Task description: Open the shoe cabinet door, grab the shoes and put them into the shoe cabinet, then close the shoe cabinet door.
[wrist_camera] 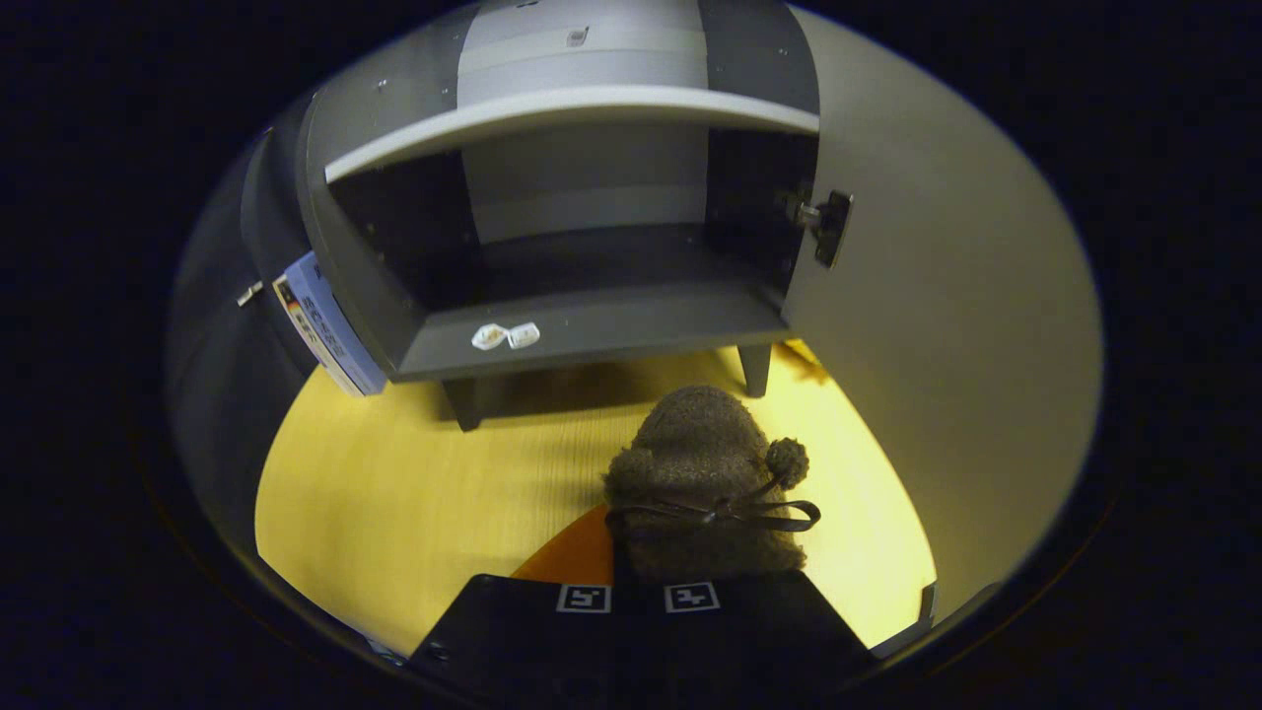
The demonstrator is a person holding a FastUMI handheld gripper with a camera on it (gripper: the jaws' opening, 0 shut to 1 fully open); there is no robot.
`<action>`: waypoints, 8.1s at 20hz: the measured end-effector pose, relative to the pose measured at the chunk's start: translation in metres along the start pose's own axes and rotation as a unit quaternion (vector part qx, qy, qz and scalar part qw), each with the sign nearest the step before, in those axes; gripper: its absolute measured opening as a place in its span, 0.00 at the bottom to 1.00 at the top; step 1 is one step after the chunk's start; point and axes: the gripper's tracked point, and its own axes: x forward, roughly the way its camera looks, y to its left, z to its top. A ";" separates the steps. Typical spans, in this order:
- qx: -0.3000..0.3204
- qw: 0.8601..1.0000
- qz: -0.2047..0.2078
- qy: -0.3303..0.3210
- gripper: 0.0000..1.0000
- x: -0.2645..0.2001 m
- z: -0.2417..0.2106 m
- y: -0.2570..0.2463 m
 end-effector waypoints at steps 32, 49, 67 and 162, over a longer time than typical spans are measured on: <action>-0.048 0.979 0.019 -0.197 0.05 -0.044 0.357 0.076; -0.056 0.993 0.021 -0.106 0.16 0.093 0.365 0.082; -0.020 0.979 0.035 -0.201 0.98 -0.042 0.331 0.077; -0.038 0.922 0.129 -0.363 0.98 -0.320 0.225 0.055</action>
